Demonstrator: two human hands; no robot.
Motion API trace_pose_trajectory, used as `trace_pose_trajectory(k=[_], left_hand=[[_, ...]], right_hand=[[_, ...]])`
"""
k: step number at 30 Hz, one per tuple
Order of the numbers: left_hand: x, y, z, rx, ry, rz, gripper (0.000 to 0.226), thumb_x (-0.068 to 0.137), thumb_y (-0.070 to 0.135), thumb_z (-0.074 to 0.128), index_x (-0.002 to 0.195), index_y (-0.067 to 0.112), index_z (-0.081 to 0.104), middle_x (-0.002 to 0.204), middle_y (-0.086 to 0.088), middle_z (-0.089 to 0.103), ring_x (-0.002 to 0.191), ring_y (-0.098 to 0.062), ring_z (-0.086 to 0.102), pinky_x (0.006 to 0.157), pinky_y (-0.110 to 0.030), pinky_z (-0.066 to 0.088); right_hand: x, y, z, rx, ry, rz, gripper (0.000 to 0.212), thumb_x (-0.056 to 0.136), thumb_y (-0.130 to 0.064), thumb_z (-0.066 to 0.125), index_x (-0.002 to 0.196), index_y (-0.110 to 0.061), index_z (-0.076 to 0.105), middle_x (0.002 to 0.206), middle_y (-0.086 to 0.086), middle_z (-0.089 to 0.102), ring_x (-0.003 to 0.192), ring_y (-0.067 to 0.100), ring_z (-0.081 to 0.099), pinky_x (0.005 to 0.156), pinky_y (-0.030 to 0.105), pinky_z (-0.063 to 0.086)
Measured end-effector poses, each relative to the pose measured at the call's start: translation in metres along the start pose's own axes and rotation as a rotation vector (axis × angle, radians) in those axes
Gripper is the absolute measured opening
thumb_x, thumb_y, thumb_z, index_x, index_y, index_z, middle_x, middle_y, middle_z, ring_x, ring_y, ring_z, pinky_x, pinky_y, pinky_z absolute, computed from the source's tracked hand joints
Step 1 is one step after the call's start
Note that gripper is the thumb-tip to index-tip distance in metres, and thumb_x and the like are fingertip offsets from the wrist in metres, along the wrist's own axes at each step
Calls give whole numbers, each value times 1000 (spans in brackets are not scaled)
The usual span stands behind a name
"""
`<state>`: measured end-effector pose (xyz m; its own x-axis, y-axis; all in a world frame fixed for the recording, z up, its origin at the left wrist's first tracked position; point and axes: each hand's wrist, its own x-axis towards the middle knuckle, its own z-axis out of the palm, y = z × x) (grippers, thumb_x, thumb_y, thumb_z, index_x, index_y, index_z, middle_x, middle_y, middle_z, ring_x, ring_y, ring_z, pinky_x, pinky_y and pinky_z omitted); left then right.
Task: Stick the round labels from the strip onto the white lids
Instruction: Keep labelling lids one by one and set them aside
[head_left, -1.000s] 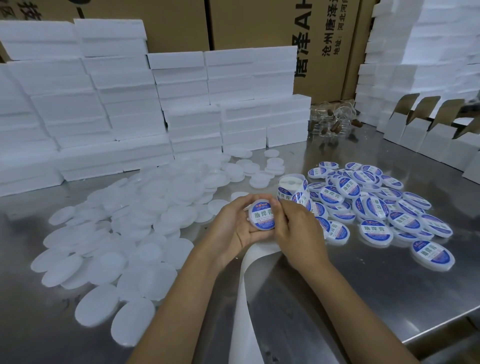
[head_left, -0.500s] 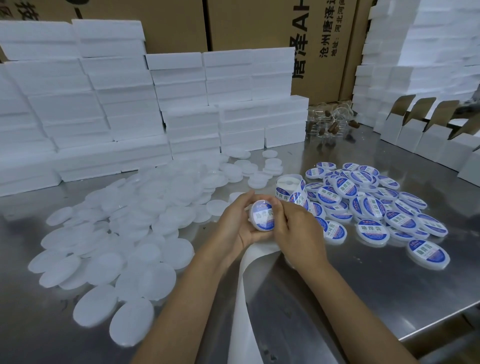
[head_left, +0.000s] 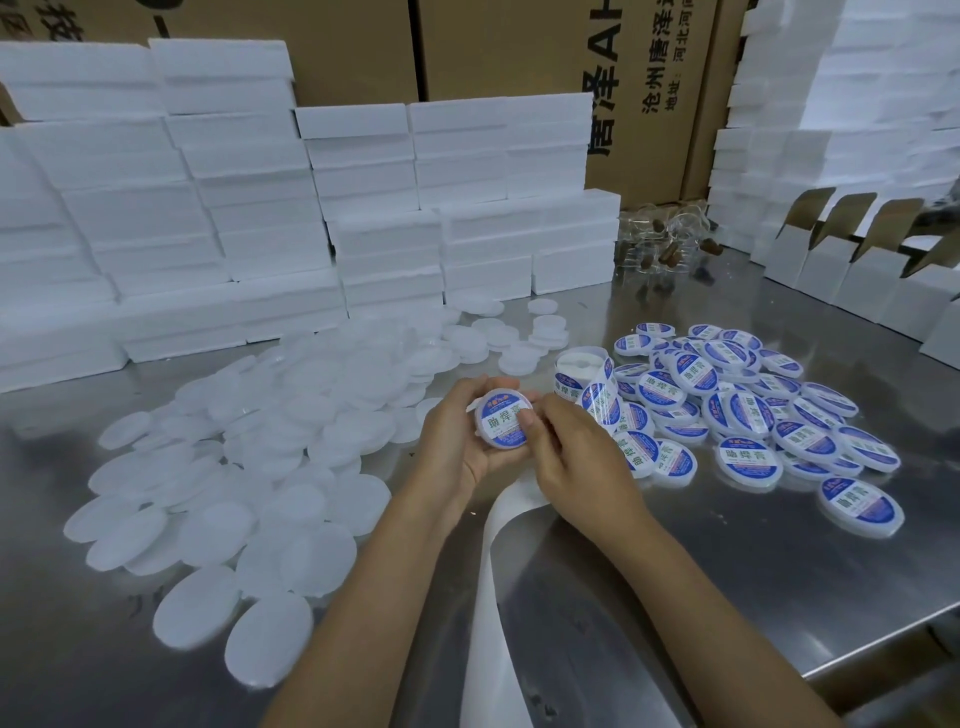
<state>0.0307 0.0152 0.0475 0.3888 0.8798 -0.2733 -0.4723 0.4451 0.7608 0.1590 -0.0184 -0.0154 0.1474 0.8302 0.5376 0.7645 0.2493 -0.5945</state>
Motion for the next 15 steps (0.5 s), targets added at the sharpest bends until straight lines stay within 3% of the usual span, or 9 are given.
trace_pose_trajectory(k=[3, 6, 9, 12, 15], left_hand=[[2, -2, -4, 87, 7, 59, 14, 94, 8, 59, 96, -4, 66, 86, -19, 73, 77, -27, 73, 68, -41, 64], [2, -3, -5, 128, -10, 85, 16, 96, 8, 58, 101, -4, 68, 101, -23, 74, 88, -30, 73, 76, -41, 64], [-1, -3, 0, 92, -24, 57, 18, 97, 8, 57, 96, -5, 70, 99, -24, 72, 83, -31, 71, 70, -39, 63], [-3, -4, -2, 142, -73, 113, 25, 98, 14, 58, 117, 2, 69, 110, -23, 71, 93, -33, 73, 72, -40, 64], [-3, -5, -8, 224, -101, 170, 35, 102, 25, 55, 136, 21, 61, 129, -15, 66, 107, -36, 71, 79, -45, 63]], right_hand=[[0, 0, -2, 5, 12, 23, 19, 106, -31, 42, 88, -31, 47, 74, -17, 51, 74, 2, 51, 64, 25, 35], [-1, -3, -4, -13, 11, 53, 35, 100, -54, 42, 78, -27, 48, 70, -9, 55, 69, 8, 51, 58, 26, 37], [-1, -7, -6, -10, -16, 122, 54, 89, -72, 37, 78, -21, 54, 66, -5, 55, 64, 11, 51, 56, 27, 38], [3, -9, -10, 143, 0, 210, 52, 95, -58, 47, 74, -12, 56, 58, -5, 52, 56, 10, 46, 57, 31, 37], [12, 0, -19, 319, 135, 345, 48, 100, -47, 49, 72, -9, 58, 57, -6, 50, 54, 2, 46, 54, 18, 37]])
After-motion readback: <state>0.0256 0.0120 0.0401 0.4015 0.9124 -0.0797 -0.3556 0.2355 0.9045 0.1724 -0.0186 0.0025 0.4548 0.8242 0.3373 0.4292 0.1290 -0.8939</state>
